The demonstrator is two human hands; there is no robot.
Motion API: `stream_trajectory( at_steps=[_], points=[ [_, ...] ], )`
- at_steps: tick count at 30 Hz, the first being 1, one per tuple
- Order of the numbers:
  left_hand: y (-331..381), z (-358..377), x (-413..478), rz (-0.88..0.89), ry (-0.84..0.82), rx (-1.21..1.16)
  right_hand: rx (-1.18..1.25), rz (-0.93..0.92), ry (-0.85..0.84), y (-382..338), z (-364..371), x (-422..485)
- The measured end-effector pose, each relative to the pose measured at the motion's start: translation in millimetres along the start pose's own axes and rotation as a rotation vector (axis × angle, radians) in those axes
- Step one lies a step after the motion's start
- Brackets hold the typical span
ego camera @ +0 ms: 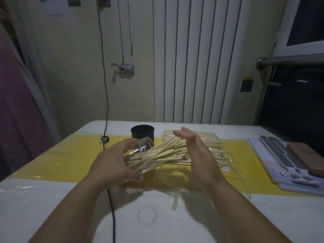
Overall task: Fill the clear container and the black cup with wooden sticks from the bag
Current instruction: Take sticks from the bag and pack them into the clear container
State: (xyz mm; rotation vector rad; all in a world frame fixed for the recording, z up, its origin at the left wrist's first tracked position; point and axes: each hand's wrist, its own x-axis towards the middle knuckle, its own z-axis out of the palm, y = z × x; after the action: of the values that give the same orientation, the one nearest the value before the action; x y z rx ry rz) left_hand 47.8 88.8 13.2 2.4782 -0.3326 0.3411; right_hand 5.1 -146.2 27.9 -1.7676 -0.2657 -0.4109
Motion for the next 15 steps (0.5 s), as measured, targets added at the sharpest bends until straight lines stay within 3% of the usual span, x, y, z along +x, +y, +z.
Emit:
stream_trajectory(
  at_steps=[4,9,12,15],
  points=[
    [-3,1,1,-0.015,0.001,-0.045,0.108,-0.017,0.125,9,-4,3],
    [-6,1,2,-0.044,0.018,-0.129,0.023,0.009,0.245,22,-14,11],
    [-4,0,2,-0.048,0.023,-0.16,-0.142,0.047,0.243,22,-20,11],
    [-3,0,2,-0.051,0.035,-0.174,-0.434,0.113,0.107,27,-22,10]
  ],
)
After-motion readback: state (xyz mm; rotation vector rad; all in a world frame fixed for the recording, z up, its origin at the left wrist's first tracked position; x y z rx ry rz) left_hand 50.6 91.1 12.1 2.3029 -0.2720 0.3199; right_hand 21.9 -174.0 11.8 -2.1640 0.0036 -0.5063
